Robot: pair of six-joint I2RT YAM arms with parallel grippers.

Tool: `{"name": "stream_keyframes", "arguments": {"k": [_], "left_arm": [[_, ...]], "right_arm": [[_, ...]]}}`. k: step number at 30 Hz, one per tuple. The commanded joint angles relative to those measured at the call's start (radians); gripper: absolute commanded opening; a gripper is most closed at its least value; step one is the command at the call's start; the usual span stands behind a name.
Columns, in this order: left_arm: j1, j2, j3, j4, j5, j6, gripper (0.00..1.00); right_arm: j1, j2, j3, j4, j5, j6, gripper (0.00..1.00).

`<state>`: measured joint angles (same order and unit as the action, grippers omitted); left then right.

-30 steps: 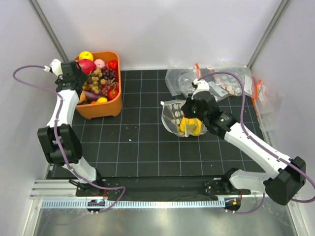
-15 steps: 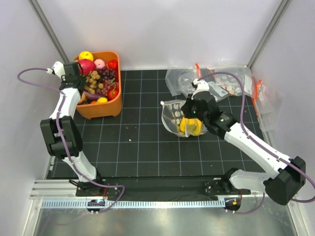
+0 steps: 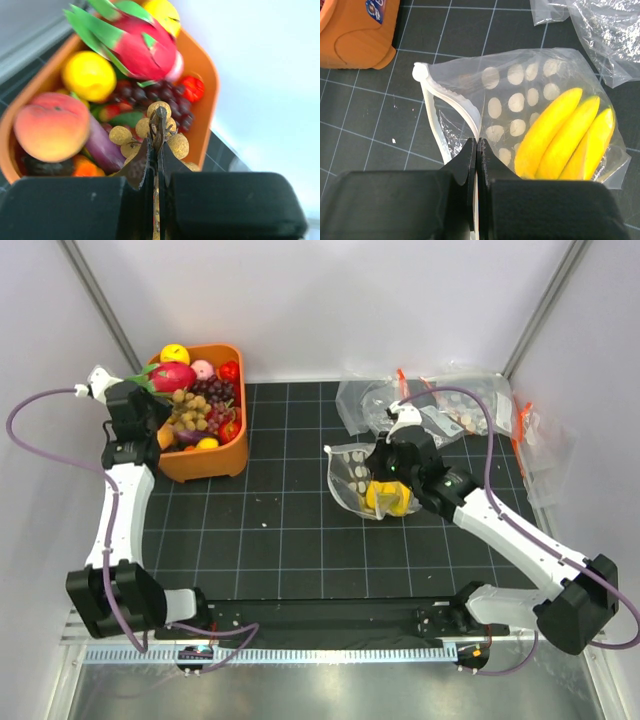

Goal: Place the food in the zip-top bag and seal the zipper
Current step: Pick up the fake fruit from the bin, then place the fake fruit in the zipper food storage bag.

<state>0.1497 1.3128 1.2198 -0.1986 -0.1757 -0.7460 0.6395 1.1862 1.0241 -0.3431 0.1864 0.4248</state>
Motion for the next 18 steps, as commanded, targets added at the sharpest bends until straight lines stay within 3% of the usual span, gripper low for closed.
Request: {"name": "stream_keyframes", "arguments": {"k": [1, 6, 18], "left_arm": [[-0.019, -0.069, -0.035, 0.044, 0.158, 0.014, 0.00], [-0.111, -0.165, -0.095, 0.048, 0.352, -0.018, 0.00], [-0.553, -0.308, -0.157, 0.088, 0.372, 0.030, 0.00]], "right_arm": [[-0.001, 0.012, 0.022, 0.042, -0.011, -0.003, 0.01], [-0.001, 0.038, 0.047, 0.035, -0.022, -0.024, 0.01], [-0.001, 0.046, 0.076, -0.003, -0.085, 0.011, 0.01]]}}
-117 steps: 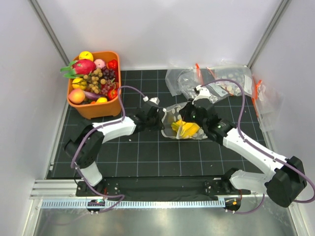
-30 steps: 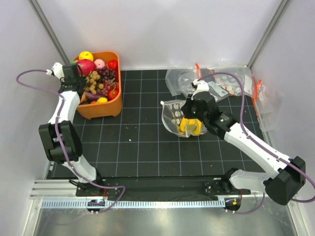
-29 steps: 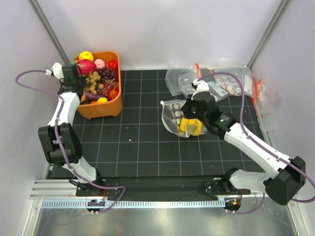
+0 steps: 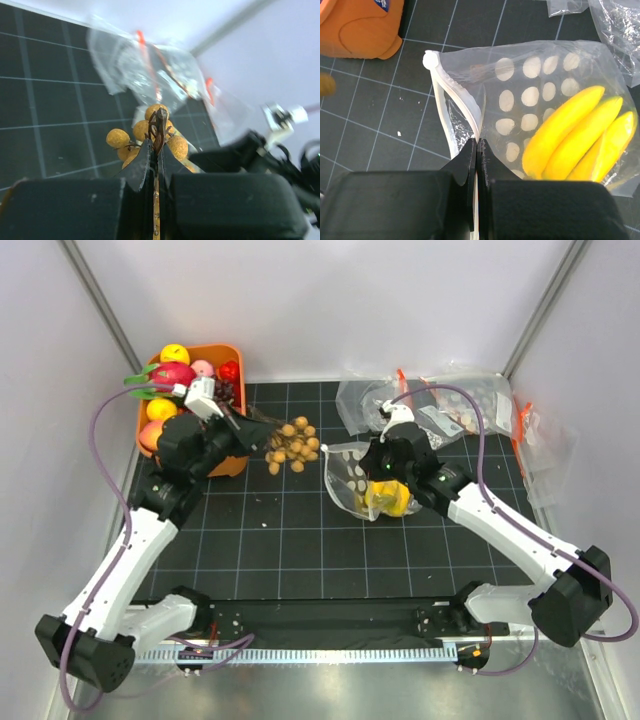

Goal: Place the food in the zip-top bag and seal the zipper
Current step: Place the fake fruit in the zipper food storage bag.

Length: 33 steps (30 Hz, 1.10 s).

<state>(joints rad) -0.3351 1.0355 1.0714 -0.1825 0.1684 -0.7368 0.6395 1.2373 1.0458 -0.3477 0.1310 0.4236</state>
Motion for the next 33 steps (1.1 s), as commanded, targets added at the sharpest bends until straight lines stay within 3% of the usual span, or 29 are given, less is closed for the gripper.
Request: {"name": "stream_keyframes", "arguments": {"k": [1, 5, 9, 28, 33], "left_arm": [[-0.093, -0.035, -0.020, 0.078, 0.025, 0.016, 0.00], [-0.220, -0.029, -0.057, 0.133, 0.022, -0.009, 0.00], [-0.269, -0.023, -0.123, 0.273, 0.020, -0.039, 0.00], [-0.297, 0.179, -0.126, 0.270, 0.016, -0.032, 0.00], [-0.347, 0.233, -0.084, 0.270, -0.023, -0.027, 0.00]], "right_arm": [[-0.001, -0.007, 0.059, -0.004, -0.034, 0.018, 0.01], [-0.001, -0.018, 0.074, -0.014, -0.047, 0.036, 0.01], [-0.003, -0.027, 0.092, -0.034, -0.045, 0.060, 0.01], [-0.001, -0.078, 0.083, -0.034, -0.031, 0.109, 0.01], [-0.001, -0.072, 0.073, -0.030, -0.042, 0.112, 0.01]]}}
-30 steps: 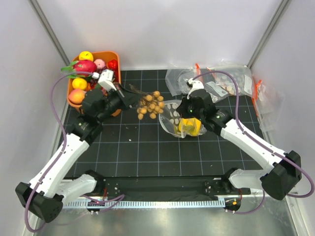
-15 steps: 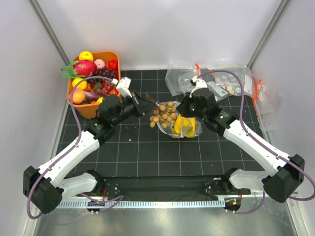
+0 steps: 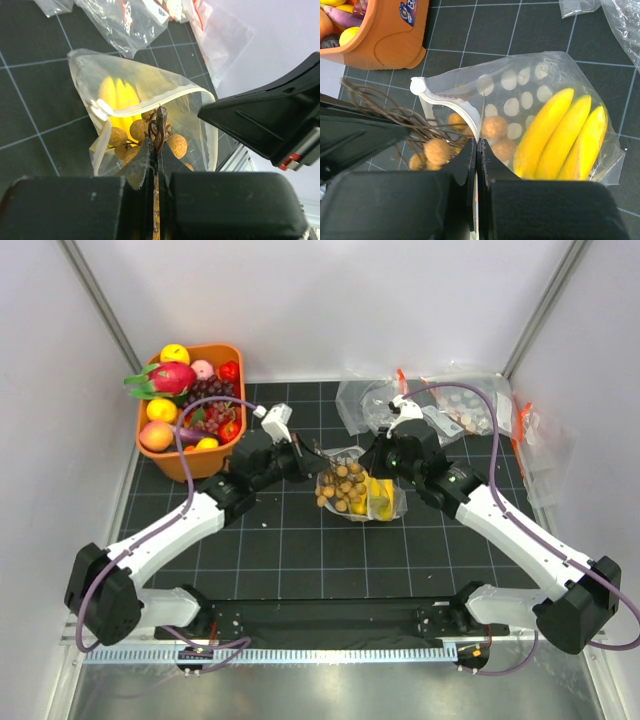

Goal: Place the food in the zip-top bag and seal the zipper
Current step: Place the fake fruit in the zipper food storage bag.

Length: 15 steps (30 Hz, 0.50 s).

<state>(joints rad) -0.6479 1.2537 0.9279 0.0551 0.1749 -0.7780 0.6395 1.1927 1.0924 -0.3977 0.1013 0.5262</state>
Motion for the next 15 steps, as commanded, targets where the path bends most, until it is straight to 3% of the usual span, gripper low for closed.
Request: {"name": "stream_keyframes", "arguments": {"k": [1, 6, 15], "left_arm": [[-0.044, 0.022, 0.066, 0.032, -0.043, 0.016, 0.00], [-0.090, 0.079, 0.124, -0.052, -0.233, 0.000, 0.00], [-0.167, 0.154, 0.117, 0.026, -0.487, -0.047, 0.00]], "right_arm": [[-0.001, -0.027, 0.024, 0.023, -0.012, 0.012, 0.01], [-0.001, -0.038, 0.011, 0.037, -0.011, 0.029, 0.01], [-0.001, -0.044, -0.022, 0.069, -0.028, 0.069, 0.01]]}}
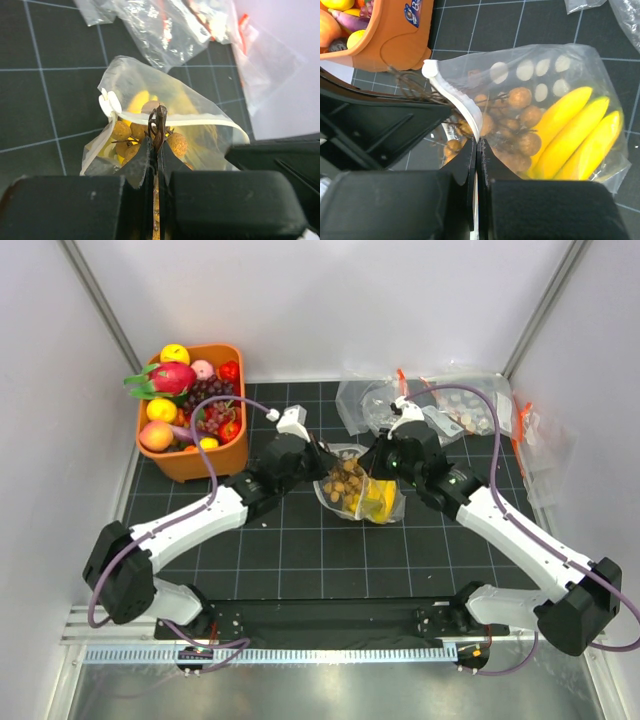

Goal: Place the food in the zip-top bag and seal the zipper
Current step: Place the fake fruit in the zipper food storage bag.

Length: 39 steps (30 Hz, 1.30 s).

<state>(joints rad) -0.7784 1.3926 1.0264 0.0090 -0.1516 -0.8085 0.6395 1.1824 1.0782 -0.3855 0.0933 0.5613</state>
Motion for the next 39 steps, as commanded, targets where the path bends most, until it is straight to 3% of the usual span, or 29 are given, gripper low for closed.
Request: {"name": "stream_keyframes", "arguments": {"k": [1, 7, 15, 17, 18, 19, 22, 31, 35, 39], "left_arm": [[-0.048, 0.038, 0.014, 0.097, -0.187, -0.006, 0.00], [-0.082, 0.120, -0.020, 0.308, -0.273, -0.011, 0.00], [-0.150, 0.230, -0.014, 0.358, -0.264, -0.017, 0.02], [-0.176, 0.235, -0.020, 0.376, -0.240, -0.001, 0.18], [-0.182, 0.230, -0.020, 0.376, -0.209, 0.017, 0.41], [-0.183, 0.220, -0.023, 0.368, -0.198, 0.028, 0.51], [-0.183, 0.152, -0.031, 0.303, -0.198, 0.055, 0.72], [-0.167, -0.061, 0.049, -0.110, -0.200, 0.123, 0.77], [-0.136, -0.151, 0.005, -0.217, -0.221, 0.120, 0.78], [-0.062, -0.182, -0.069, -0.248, -0.142, 0.075, 0.77]], "right_arm": [[-0.001, -0.033, -0.009, 0.060, -0.023, 0.040, 0.01], [-0.001, -0.038, -0.017, 0.074, -0.032, 0.057, 0.01], [-0.001, -0.063, -0.017, 0.073, -0.004, 0.055, 0.01], [-0.001, -0.067, -0.018, 0.070, 0.008, 0.049, 0.01], [-0.001, -0.070, -0.021, 0.066, 0.017, 0.048, 0.01], [-0.001, -0.073, -0.023, 0.065, 0.025, 0.048, 0.01], [-0.001, -0.084, -0.026, 0.053, 0.046, 0.037, 0.01], [-0.003, -0.095, -0.032, 0.025, 0.117, 0.005, 0.01], [-0.003, -0.090, -0.038, 0.028, 0.125, -0.004, 0.01], [-0.003, -0.092, -0.034, 0.030, 0.132, -0.009, 0.01]]}}
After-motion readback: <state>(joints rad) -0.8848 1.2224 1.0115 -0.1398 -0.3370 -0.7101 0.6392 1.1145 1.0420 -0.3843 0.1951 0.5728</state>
